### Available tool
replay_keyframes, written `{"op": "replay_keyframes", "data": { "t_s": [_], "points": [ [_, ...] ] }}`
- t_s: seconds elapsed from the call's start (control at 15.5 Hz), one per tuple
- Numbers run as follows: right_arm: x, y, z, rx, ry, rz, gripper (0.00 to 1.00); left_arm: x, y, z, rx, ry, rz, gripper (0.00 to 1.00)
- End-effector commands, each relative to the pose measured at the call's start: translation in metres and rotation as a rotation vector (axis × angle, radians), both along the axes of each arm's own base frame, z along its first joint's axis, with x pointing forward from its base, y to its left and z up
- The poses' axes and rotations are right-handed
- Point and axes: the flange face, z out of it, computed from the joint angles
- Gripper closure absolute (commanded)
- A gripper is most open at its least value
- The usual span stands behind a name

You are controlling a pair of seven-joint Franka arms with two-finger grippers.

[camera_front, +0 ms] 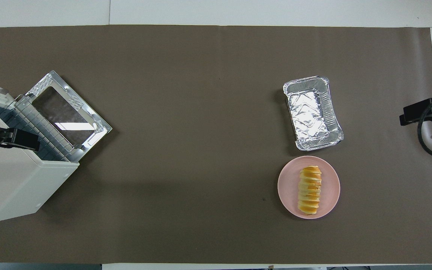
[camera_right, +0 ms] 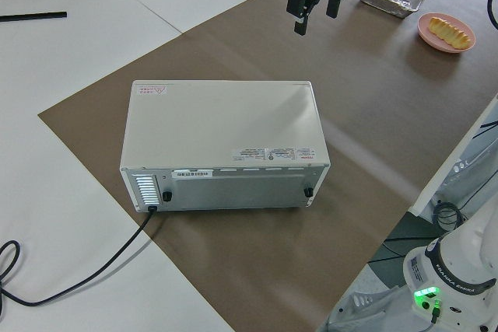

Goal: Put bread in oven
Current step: 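Reach the right gripper toward the yellow bread on the pink plate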

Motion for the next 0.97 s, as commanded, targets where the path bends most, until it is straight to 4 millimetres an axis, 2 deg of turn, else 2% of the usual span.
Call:
{"op": "replay_keyframes", "data": {
  "t_s": [0.0, 0.13, 0.32, 0.52, 0.65, 0.78, 0.91],
  "points": [
    [-0.007, -0.001, 0.002, 0.004, 0.001, 0.020, 0.00, -0.003, 0.002, 0.004, 0.007, -0.008, 0.010, 0.00],
    [-0.008, 0.002, 0.000, 0.011, 0.004, 0.028, 0.00, -0.003, 0.002, 0.004, 0.007, -0.008, 0.010, 0.00],
    [-0.017, 0.004, -0.013, 0.022, 0.027, 0.099, 0.00, -0.003, 0.002, 0.004, 0.007, -0.008, 0.010, 0.00],
    [-0.020, 0.004, -0.024, 0.020, 0.002, 0.095, 0.00, -0.003, 0.002, 0.004, 0.007, -0.008, 0.010, 0.00],
    [-0.039, 0.006, -0.042, 0.021, 0.050, 0.071, 0.00, -0.003, 0.002, 0.004, 0.007, -0.008, 0.010, 0.00],
    [-0.063, 0.012, -0.072, 0.016, 0.070, 0.037, 0.00, -0.003, 0.003, 0.004, 0.007, -0.008, 0.011, 0.00],
    [-0.081, 0.035, -0.096, -0.003, 0.050, 0.025, 0.00, -0.003, 0.002, 0.004, 0.007, -0.008, 0.010, 0.00]
  ]
}}
